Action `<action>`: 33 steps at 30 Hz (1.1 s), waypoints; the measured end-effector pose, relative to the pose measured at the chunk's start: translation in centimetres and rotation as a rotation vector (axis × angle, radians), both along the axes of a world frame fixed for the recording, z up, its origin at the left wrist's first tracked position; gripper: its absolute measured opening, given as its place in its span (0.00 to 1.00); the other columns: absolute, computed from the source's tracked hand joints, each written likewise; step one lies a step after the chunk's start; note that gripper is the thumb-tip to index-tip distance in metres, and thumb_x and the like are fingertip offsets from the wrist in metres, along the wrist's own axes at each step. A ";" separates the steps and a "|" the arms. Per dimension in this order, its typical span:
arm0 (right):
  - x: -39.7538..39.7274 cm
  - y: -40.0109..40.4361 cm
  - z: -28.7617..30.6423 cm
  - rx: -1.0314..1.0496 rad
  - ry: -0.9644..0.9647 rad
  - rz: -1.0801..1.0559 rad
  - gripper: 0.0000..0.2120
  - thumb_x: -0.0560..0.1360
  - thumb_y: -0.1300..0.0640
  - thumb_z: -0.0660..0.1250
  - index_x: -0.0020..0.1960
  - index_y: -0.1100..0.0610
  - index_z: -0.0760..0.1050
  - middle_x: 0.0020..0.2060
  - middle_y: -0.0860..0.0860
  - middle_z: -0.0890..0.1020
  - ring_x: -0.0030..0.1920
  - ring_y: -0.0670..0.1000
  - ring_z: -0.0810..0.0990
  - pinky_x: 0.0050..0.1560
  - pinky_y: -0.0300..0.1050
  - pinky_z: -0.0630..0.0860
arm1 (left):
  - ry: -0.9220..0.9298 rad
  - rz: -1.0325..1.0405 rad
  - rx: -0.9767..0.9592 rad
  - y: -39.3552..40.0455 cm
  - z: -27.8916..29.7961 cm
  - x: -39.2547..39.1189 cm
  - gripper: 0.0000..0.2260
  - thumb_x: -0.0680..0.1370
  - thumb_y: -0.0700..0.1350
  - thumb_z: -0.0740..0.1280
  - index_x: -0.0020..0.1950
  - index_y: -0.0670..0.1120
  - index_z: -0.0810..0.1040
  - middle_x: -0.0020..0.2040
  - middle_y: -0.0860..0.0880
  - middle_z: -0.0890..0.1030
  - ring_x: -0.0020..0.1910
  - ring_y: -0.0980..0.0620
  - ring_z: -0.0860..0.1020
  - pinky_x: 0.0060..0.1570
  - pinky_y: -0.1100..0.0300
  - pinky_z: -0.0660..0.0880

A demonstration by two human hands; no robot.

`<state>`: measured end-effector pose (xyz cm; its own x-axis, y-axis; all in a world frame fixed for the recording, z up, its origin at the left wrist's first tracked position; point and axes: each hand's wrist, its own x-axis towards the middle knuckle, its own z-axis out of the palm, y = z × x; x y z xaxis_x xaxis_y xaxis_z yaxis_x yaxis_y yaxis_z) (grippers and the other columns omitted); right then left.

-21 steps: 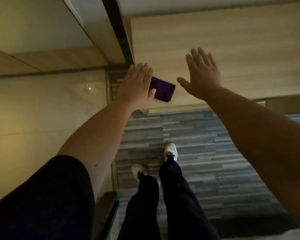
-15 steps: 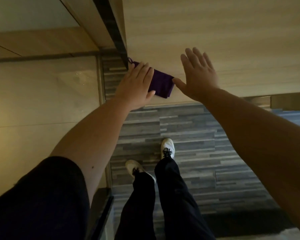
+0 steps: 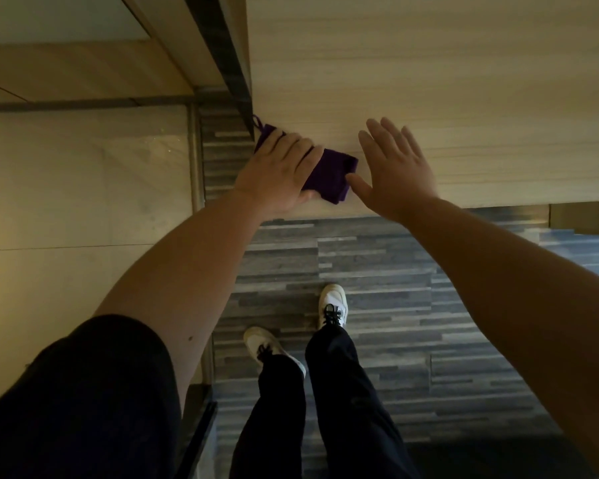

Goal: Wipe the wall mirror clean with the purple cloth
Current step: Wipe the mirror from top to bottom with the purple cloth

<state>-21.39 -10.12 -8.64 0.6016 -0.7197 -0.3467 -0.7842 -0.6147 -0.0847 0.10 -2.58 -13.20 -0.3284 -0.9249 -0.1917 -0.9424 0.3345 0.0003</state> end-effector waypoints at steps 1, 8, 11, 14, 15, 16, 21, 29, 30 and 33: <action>0.0 0.2 0.0 0.001 0.001 0.003 0.35 0.81 0.38 0.54 0.79 0.59 0.53 0.79 0.56 0.54 0.80 0.55 0.48 0.77 0.52 0.42 | -0.009 -0.004 -0.049 0.5 -0.2 -0.1 0.32 0.79 0.64 0.59 0.73 0.41 0.64 0.67 0.40 0.71 0.66 0.39 0.69 0.70 0.43 0.64; 1.5 2.7 2.8 0.033 0.014 0.050 0.34 0.82 0.39 0.53 0.80 0.58 0.52 0.80 0.56 0.53 0.80 0.55 0.47 0.77 0.51 0.41 | -0.027 0.146 -0.095 6.0 2.3 1.9 0.21 0.79 0.59 0.62 0.58 0.41 0.73 0.51 0.41 0.77 0.49 0.40 0.75 0.50 0.48 0.72; 4.8 4.1 5.9 0.029 -0.007 0.111 0.34 0.82 0.39 0.51 0.80 0.58 0.50 0.80 0.55 0.52 0.80 0.54 0.46 0.76 0.50 0.39 | -0.028 0.254 -0.145 8.8 5.9 5.1 0.20 0.80 0.58 0.64 0.57 0.41 0.73 0.50 0.41 0.77 0.48 0.41 0.76 0.50 0.49 0.72; 9.8 5.9 10.2 0.007 -0.037 0.178 0.34 0.82 0.38 0.50 0.80 0.56 0.49 0.80 0.54 0.50 0.80 0.54 0.44 0.75 0.50 0.37 | -0.037 0.351 -0.239 11.2 11.2 8.9 0.20 0.80 0.58 0.63 0.56 0.41 0.73 0.50 0.41 0.77 0.47 0.42 0.76 0.49 0.50 0.72; 11.7 6.6 11.9 -0.003 -0.058 0.194 0.34 0.82 0.38 0.50 0.80 0.56 0.49 0.80 0.54 0.50 0.80 0.53 0.44 0.76 0.50 0.37 | -0.042 0.381 -0.289 12.1 13.2 10.3 0.20 0.79 0.58 0.63 0.56 0.41 0.73 0.49 0.41 0.77 0.46 0.42 0.76 0.48 0.50 0.72; 13.7 7.2 13.7 -0.012 -0.082 0.210 0.34 0.82 0.38 0.50 0.80 0.55 0.49 0.80 0.53 0.50 0.80 0.53 0.43 0.76 0.49 0.37 | -0.053 0.409 -0.341 12.9 15.3 11.8 0.19 0.79 0.58 0.64 0.55 0.41 0.74 0.48 0.42 0.77 0.45 0.42 0.76 0.47 0.50 0.72; 22.8 10.1 23.6 -0.098 -0.178 0.276 0.34 0.82 0.38 0.51 0.80 0.54 0.47 0.80 0.52 0.48 0.79 0.52 0.41 0.75 0.48 0.34 | -0.161 0.549 -0.531 17.1 26.1 19.8 0.19 0.77 0.59 0.65 0.53 0.43 0.75 0.45 0.44 0.76 0.44 0.43 0.75 0.45 0.51 0.70; 33.4 11.6 40.3 -0.331 -0.319 0.372 0.34 0.82 0.37 0.47 0.81 0.54 0.46 0.80 0.52 0.48 0.79 0.51 0.41 0.77 0.49 0.37 | -0.255 0.685 -0.806 21.4 43.8 30.1 0.19 0.76 0.58 0.69 0.53 0.43 0.73 0.46 0.45 0.76 0.43 0.44 0.74 0.44 0.51 0.72; 34.5 11.8 42.4 -0.357 -0.350 0.376 0.34 0.82 0.37 0.48 0.81 0.54 0.46 0.80 0.52 0.48 0.79 0.51 0.41 0.76 0.49 0.37 | -0.275 0.685 -0.844 21.8 45.7 31.0 0.19 0.76 0.58 0.68 0.53 0.44 0.73 0.45 0.46 0.76 0.43 0.45 0.74 0.45 0.51 0.71; 37.4 12.4 48.1 -0.438 -0.427 0.399 0.33 0.82 0.38 0.48 0.81 0.54 0.47 0.80 0.52 0.48 0.79 0.51 0.41 0.76 0.48 0.36 | -0.346 0.670 -0.967 22.4 50.5 33.8 0.18 0.79 0.59 0.64 0.52 0.44 0.73 0.44 0.47 0.75 0.41 0.46 0.73 0.44 0.52 0.70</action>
<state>15.97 2.25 39.46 0.8654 -0.4365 0.2460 -0.4471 -0.8944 -0.0141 33.89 19.81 37.35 0.1992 -0.7010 0.6848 -0.8294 -0.4928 -0.2632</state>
